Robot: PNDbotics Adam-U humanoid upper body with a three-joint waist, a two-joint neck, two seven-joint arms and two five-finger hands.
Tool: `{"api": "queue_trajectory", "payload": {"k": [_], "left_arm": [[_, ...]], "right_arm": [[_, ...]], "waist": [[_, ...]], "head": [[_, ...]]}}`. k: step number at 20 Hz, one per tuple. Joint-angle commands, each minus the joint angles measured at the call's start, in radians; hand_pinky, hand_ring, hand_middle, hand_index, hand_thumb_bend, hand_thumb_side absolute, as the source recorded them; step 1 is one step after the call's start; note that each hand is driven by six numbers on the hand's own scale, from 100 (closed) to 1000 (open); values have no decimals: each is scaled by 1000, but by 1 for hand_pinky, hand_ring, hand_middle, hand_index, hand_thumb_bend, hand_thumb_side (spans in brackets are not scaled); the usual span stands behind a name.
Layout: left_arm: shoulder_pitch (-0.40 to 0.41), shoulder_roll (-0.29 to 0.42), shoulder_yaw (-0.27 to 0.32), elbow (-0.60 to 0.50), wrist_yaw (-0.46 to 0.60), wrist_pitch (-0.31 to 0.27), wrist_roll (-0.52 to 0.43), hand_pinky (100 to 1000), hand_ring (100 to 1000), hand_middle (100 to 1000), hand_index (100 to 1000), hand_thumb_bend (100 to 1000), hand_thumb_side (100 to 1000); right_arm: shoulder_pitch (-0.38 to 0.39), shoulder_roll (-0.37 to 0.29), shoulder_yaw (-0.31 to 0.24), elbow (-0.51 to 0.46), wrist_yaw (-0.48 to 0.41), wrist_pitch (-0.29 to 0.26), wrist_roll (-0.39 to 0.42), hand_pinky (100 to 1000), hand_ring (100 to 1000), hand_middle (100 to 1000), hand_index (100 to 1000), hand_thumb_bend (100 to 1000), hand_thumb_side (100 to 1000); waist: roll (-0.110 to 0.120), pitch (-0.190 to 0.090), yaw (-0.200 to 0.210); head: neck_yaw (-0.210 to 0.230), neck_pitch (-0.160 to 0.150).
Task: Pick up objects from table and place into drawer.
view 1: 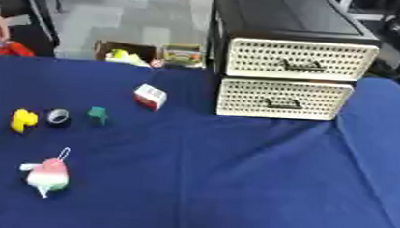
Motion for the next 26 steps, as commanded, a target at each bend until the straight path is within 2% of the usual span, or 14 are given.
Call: {"api": "queue_trajectory", "payload": {"k": [1, 3, 4, 6, 11, 16, 17, 21, 23, 26], "left_arm": [[-2, 31, 15, -17, -5, 3, -7, 428, 513, 565, 834, 215, 709], [2, 29, 16, -17, -4, 5, -7, 428, 513, 564, 834, 215, 708], [3, 29, 16, -17, -4, 5, -8, 427, 512, 564, 834, 214, 708], [4, 28, 15, -17, -3, 5, -10, 427, 512, 563, 834, 213, 707], [7, 23, 16, -17, 1, 7, -13, 426, 510, 562, 833, 210, 707], [9, 20, 16, -17, 4, 8, -16, 425, 509, 562, 833, 210, 706], [9, 19, 16, -17, 5, 9, -16, 425, 509, 562, 834, 209, 706], [9, 16, 16, -17, 8, 10, -18, 426, 509, 562, 834, 211, 705], [9, 12, 16, -17, 10, 11, -19, 426, 509, 561, 834, 211, 706], [8, 10, 16, -17, 13, 11, -20, 426, 509, 561, 834, 210, 705]], "right_arm": [[-61, -47, 26, -11, -13, -3, 231, 100, 251, 283, 841, 291, 1000], [-91, -48, 55, -11, -41, 23, 292, 100, 193, 232, 837, 301, 1000], [-102, -48, 75, -11, -59, 42, 302, 100, 117, 162, 837, 318, 1000], [-124, -44, 116, -11, -102, 96, 309, 100, 100, 100, 841, 363, 1000], [-173, -27, 194, -11, -192, 244, 312, 100, 100, 100, 843, 480, 999], [-205, -12, 256, -11, -265, 331, 312, 100, 100, 100, 863, 554, 915], [-210, -9, 266, -11, -278, 347, 312, 100, 100, 100, 866, 575, 883], [-230, 15, 298, -11, -340, 379, 312, 100, 100, 100, 881, 650, 476], [-240, 28, 316, -11, -368, 373, 312, 100, 100, 100, 886, 656, 407], [-253, 42, 342, -11, -378, 365, 312, 100, 100, 100, 887, 625, 389]], "waist": [[0, -24, -1], [0, -26, 0], [-1, -27, 1], [-2, -27, 3], [-3, -27, 6], [-4, -29, 11], [-3, -30, 12], [-3, -32, 16], [-2, -33, 18], [-1, -35, 22]], "head": [[-5, 12], [-9, 13], [-12, 13], [-15, 13], [-25, 15], [-29, 12], [-30, 10], [-36, 1], [-35, -5], [-34, -10]]}}
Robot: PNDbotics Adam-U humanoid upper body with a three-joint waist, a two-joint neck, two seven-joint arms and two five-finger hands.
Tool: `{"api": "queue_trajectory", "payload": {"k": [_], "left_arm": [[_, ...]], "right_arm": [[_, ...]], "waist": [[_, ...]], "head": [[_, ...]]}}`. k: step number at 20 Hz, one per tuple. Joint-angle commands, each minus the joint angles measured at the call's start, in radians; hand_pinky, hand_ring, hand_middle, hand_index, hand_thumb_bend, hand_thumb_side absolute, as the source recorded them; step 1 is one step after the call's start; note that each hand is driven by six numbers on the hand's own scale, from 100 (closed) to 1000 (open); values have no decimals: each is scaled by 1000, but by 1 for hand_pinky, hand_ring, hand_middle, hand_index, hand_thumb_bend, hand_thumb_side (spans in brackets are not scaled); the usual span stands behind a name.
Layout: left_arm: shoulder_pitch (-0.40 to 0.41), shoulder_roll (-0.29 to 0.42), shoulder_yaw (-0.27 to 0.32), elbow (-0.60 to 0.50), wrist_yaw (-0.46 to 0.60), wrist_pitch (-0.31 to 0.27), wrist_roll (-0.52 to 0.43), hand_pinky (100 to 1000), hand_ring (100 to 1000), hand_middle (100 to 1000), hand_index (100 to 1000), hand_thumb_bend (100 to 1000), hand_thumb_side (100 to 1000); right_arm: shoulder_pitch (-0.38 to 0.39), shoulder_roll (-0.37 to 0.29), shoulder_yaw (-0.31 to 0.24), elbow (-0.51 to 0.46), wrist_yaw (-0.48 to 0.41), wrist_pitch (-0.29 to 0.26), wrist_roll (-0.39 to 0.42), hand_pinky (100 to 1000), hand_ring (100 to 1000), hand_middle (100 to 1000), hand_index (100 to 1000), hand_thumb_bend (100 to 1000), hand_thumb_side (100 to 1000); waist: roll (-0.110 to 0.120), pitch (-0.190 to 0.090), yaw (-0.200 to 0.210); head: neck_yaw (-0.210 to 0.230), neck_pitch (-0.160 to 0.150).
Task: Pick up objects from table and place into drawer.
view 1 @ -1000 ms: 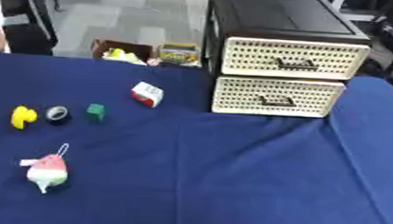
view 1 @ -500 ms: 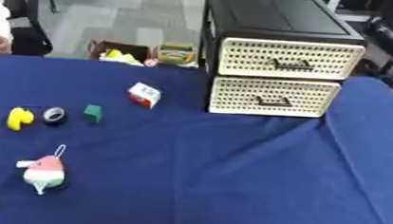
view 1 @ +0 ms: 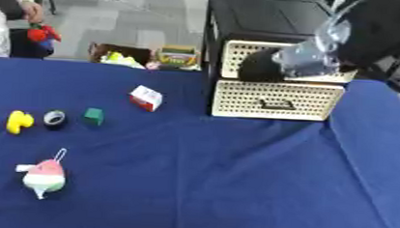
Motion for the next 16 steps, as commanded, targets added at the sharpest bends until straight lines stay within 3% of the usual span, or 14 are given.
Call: {"api": "queue_trajectory", "payload": {"k": [1, 9, 16], "left_arm": [[-10, 16, 15, -17, 4, 0, -4, 426, 509, 561, 834, 209, 705], [-8, 11, 17, -17, 6, 0, -8, 426, 507, 557, 829, 206, 705], [-4, 8, 22, -17, 4, 2, -9, 426, 505, 554, 827, 203, 705]], "right_arm": [[-31, 4, 15, -8, -14, 217, 218, 100, 100, 100, 884, 625, 394], [-23, 3, 48, -8, 18, 248, 218, 100, 100, 100, 870, 618, 388], [69, -68, 51, -8, 14, 258, 218, 100, 100, 100, 862, 616, 371]], "waist": [[6, -21, 3], [5, -20, 1], [3, -14, -3]], "head": [[-3, -14], [3, -17], [4, -17]]}}
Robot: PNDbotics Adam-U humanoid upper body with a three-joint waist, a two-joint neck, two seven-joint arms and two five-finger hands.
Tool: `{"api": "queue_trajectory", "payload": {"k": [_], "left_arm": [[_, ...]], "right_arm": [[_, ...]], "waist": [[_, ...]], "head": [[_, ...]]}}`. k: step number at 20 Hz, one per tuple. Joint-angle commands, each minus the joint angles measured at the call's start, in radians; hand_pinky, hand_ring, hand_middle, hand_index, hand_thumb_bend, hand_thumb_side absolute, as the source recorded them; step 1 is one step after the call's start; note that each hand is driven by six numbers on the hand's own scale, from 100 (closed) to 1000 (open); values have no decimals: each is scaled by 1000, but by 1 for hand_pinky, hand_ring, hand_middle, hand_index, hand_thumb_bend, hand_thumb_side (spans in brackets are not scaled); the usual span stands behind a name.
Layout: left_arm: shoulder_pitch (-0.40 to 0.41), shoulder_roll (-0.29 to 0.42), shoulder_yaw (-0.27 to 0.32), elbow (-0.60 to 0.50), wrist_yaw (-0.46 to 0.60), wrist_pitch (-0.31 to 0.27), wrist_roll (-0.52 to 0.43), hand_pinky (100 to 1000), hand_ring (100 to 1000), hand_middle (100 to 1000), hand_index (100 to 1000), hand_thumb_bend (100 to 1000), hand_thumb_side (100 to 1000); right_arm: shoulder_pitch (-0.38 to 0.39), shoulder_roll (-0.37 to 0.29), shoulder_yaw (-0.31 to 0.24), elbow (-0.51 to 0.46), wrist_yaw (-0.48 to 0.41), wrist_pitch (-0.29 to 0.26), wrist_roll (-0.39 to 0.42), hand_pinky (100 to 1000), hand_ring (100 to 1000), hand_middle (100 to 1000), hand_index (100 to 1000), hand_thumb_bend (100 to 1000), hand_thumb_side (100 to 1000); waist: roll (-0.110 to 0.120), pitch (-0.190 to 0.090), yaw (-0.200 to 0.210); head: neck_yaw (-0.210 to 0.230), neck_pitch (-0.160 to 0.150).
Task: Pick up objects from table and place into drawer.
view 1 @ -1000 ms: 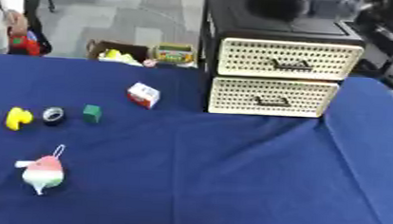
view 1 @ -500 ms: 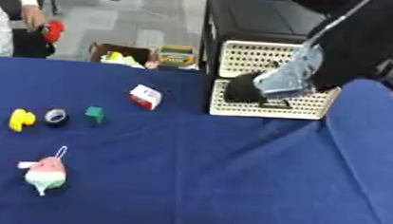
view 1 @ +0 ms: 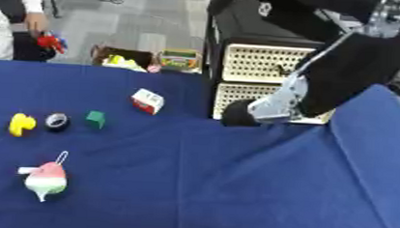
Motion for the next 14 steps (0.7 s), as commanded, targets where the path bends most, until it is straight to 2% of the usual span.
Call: {"api": "queue_trajectory", "payload": {"k": [1, 8, 14], "left_arm": [[-5, 17, 18, -17, -1, 0, -2, 425, 505, 554, 827, 203, 705], [-2, 16, 22, -17, -4, 0, -3, 424, 502, 551, 822, 198, 704], [-2, 15, 23, -17, -5, 0, -4, 423, 502, 551, 822, 197, 704]], "right_arm": [[22, -62, -8, -7, 6, 244, 232, 100, 100, 100, 863, 619, 365], [140, -143, -29, -7, 65, 200, 232, 100, 100, 100, 873, 625, 346], [204, -180, -33, 13, 129, 157, 232, 100, 100, 100, 883, 622, 322]], "waist": [[4, -13, 0], [6, -8, -1], [8, -6, 1]], "head": [[2, -9], [6, -10], [7, -11]]}}
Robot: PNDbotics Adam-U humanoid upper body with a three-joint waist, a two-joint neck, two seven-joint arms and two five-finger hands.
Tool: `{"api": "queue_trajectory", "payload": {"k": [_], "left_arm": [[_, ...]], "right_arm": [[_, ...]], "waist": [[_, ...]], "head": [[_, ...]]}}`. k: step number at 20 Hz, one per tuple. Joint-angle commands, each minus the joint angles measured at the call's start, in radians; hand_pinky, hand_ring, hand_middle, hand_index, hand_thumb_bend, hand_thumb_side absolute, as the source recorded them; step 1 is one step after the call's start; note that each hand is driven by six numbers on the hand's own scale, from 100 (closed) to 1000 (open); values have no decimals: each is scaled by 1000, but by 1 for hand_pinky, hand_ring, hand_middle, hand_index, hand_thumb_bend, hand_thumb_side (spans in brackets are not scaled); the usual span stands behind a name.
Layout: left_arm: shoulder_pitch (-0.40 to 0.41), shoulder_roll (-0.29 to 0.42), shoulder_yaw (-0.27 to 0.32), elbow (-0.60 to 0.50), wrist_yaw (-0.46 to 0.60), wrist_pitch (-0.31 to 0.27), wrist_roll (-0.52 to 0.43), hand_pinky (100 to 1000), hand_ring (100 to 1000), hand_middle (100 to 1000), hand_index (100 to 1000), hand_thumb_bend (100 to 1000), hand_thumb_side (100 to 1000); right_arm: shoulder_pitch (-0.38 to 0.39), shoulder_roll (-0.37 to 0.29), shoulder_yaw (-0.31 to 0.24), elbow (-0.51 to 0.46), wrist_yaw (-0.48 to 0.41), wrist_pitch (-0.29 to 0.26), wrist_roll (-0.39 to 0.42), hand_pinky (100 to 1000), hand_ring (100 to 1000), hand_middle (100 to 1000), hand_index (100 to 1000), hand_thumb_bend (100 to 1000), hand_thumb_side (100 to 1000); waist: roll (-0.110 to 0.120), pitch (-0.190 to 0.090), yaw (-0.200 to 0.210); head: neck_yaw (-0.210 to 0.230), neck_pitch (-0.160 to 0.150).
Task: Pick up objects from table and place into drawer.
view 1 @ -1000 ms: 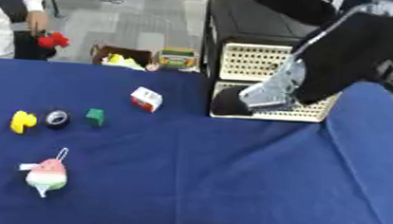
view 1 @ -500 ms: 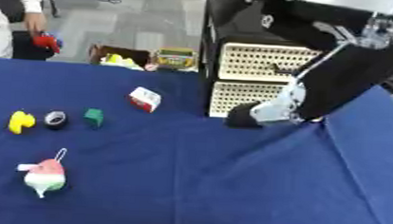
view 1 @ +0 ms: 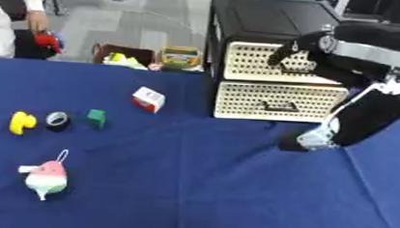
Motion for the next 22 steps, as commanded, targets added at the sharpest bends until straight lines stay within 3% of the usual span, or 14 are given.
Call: {"api": "queue_trajectory", "payload": {"k": [1, 16, 22], "left_arm": [[-10, 15, 15, -17, -3, 0, -3, 423, 501, 551, 822, 197, 704], [0, 4, 21, -17, -3, -8, -8, 421, 497, 548, 822, 185, 705], [1, -2, 23, -17, -2, -9, -11, 419, 494, 547, 820, 185, 704]], "right_arm": [[-1, -39, -19, 19, 42, 180, 203, 100, 100, 100, 883, 623, 327], [-52, 29, -50, 255, 346, 63, 203, 100, 100, 100, 879, 634, 386], [-82, 71, -40, 355, 391, 36, 203, 100, 100, 100, 877, 633, 383]], "waist": [[4, -13, 1], [14, 4, 18], [16, 11, 25]], "head": [[0, -11], [-8, -23], [-16, -25]]}}
